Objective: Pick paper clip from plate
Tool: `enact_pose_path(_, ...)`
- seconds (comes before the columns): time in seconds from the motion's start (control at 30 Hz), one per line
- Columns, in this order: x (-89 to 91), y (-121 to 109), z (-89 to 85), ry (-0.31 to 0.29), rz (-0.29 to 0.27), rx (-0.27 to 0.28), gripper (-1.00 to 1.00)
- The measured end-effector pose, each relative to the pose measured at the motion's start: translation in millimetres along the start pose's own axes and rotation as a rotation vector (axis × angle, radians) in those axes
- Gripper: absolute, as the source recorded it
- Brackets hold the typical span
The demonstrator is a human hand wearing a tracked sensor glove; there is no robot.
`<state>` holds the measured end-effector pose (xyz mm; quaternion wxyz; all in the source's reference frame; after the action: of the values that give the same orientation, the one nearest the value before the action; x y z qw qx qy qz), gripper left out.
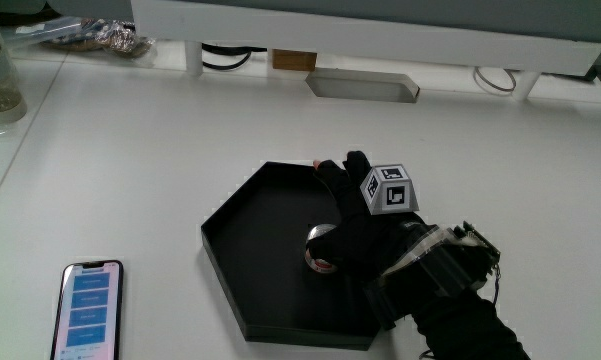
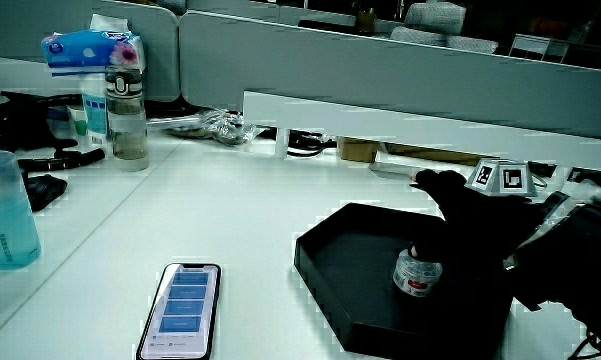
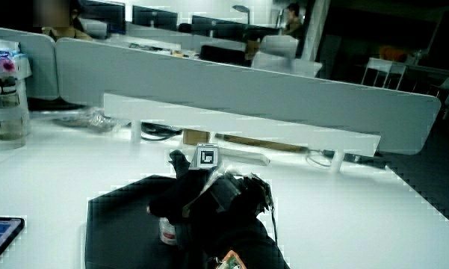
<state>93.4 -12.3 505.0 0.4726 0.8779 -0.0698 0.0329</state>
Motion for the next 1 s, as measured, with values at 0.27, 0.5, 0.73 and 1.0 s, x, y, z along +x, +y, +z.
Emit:
enact_pose_path(0.27,-6.3,14,-19.6,-0.022,0.001,-0.104,0.00)
enact_pose_path(0.5,-8.1,22,-30.5,-0.032,-0.006,-0.178,0.00)
enact_pose_path(0.73,-6.7,27,-38.6,-0.041,-0.033,-0.192,0.29)
enact_pose_path(1.0,-10.7,26,-37.4,-0.051,-0.032,-0.133,0.86)
